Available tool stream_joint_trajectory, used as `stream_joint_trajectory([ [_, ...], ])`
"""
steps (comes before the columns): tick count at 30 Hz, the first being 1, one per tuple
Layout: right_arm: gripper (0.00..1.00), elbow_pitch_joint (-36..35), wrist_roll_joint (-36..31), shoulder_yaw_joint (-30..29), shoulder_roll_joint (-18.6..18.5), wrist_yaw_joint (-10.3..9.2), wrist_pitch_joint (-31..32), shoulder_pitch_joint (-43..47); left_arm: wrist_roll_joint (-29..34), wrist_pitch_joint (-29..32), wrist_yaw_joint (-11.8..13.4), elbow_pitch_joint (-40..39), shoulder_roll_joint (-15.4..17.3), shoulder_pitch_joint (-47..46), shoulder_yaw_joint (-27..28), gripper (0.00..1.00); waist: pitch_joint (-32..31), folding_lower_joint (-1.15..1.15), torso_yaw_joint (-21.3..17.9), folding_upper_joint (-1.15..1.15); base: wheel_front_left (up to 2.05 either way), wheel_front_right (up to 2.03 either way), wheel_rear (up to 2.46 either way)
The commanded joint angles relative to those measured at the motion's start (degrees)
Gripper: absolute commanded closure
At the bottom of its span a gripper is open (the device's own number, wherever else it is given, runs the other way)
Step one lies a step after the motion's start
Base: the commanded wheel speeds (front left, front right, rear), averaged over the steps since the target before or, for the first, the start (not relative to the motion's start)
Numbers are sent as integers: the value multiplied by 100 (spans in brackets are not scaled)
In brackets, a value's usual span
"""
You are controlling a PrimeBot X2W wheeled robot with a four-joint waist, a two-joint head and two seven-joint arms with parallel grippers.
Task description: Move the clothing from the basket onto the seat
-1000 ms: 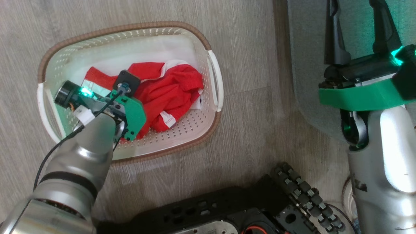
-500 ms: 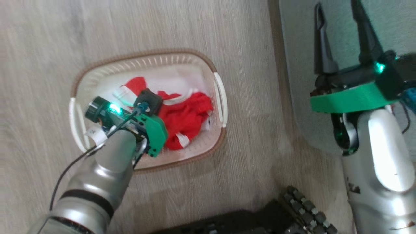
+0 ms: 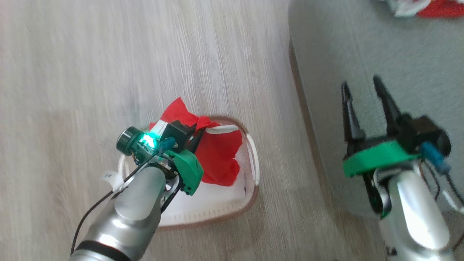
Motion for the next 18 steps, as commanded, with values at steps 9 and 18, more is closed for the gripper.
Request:
stream_joint_trajectory([
  [9,0,213,1,149,13,-1,-37,666,-312,-51,-34,-759,174,78,243,100,-1853,0,205,-1,0,0,0],
  [18,0,380,14,314,13,-1,-37,888,-527,102,29,-1337,219,-51,390,100,-2419,0,296,-1,0,0,0],
])
